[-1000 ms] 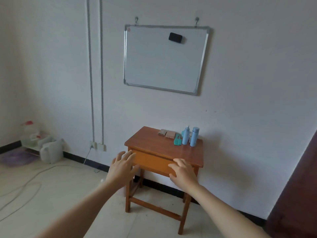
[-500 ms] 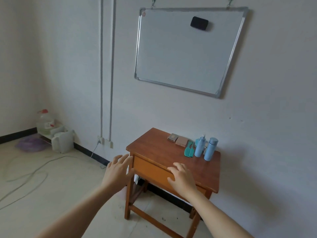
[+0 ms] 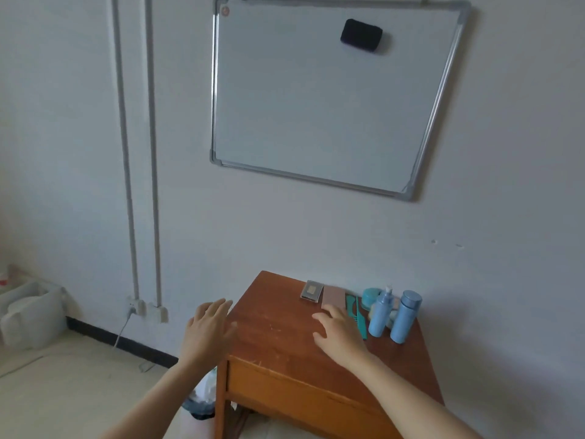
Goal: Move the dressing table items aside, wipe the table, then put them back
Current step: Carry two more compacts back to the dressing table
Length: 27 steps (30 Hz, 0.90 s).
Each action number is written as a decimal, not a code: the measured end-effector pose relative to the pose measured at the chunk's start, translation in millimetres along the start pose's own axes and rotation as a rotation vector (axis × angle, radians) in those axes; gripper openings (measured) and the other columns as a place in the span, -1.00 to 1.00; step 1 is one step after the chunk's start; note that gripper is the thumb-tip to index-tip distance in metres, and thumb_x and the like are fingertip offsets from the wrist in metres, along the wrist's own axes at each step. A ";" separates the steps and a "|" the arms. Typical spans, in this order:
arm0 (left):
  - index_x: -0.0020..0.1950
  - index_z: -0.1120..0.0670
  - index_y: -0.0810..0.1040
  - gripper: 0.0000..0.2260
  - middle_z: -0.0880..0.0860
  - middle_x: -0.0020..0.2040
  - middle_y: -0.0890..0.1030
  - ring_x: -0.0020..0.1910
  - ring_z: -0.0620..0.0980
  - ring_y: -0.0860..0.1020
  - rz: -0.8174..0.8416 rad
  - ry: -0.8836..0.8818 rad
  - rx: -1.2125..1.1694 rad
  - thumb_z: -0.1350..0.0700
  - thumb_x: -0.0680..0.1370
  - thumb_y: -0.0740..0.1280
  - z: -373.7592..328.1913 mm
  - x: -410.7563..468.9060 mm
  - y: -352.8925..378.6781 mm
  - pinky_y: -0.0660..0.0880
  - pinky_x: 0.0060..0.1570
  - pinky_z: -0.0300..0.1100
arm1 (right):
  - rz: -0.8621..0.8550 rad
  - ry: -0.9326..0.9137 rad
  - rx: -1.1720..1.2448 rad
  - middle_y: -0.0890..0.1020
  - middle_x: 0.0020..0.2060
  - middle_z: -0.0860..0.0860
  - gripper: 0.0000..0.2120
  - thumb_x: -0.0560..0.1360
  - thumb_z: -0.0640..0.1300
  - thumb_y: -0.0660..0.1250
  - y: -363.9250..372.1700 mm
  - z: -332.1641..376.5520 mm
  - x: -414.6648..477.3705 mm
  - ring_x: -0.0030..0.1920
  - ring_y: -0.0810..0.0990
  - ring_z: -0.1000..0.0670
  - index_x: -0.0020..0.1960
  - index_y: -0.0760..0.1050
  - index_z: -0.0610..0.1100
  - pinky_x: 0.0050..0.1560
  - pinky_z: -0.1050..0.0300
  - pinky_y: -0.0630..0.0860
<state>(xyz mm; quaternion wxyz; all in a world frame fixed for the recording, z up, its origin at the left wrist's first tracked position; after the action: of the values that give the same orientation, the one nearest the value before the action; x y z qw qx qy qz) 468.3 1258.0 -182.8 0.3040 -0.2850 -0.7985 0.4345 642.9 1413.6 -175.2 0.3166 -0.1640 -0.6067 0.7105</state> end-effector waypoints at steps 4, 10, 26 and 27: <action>0.47 0.02 0.18 -0.58 -0.06 0.48 0.23 0.46 -0.04 0.13 0.118 0.012 -0.025 -0.01 0.61 0.08 11.8 37.3 45.9 0.18 0.38 -0.10 | 0.114 0.103 0.002 0.25 0.43 0.00 -0.59 0.56 -0.06 0.20 47.7 -19.3 13.2 0.44 0.17 -0.01 0.40 0.31 -0.04 0.42 0.08 0.18; 0.47 0.00 0.17 -0.57 -0.06 0.49 0.21 0.46 -0.03 0.14 0.262 0.037 -0.009 -0.02 0.61 0.08 4.6 86.3 111.0 0.20 0.39 -0.09 | 0.155 0.235 0.007 0.25 0.42 -0.01 -0.59 0.55 -0.06 0.19 73.1 -64.1 45.4 0.44 0.16 -0.03 0.39 0.31 -0.04 0.42 0.09 0.14; 0.48 0.00 0.13 -0.53 0.01 0.51 0.14 0.48 0.04 0.11 0.517 0.189 0.105 0.00 0.58 0.11 -105.5 268.5 284.7 0.18 0.40 -0.06 | 0.125 0.536 0.163 0.04 0.50 -0.07 -0.38 0.51 0.13 0.22 152.9 -197.8 216.1 0.49 0.06 -0.11 0.48 0.06 0.03 0.46 0.04 0.12; 0.48 0.00 0.13 -0.53 0.01 0.50 0.15 0.47 0.03 0.13 0.527 0.192 0.105 0.00 0.58 0.12 -110.1 275.3 294.1 0.20 0.38 -0.08 | 0.138 0.562 0.163 0.02 0.50 -0.08 -0.34 0.50 0.16 0.21 158.6 -204.9 221.2 0.49 0.04 -0.11 0.49 0.01 0.03 0.46 0.04 0.10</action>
<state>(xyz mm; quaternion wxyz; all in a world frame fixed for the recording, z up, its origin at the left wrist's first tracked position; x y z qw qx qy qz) 425.5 1648.6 -324.2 0.2692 -0.5066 -0.6406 0.5104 564.6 1702.5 -338.0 0.4349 -0.3690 -0.4236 0.7037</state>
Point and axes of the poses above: each hand's wrist, its own x-axis towards the middle knuckle, its own y-axis out of the palm, z = x × y, the point moved 9 cm from there along x, towards the middle knuckle
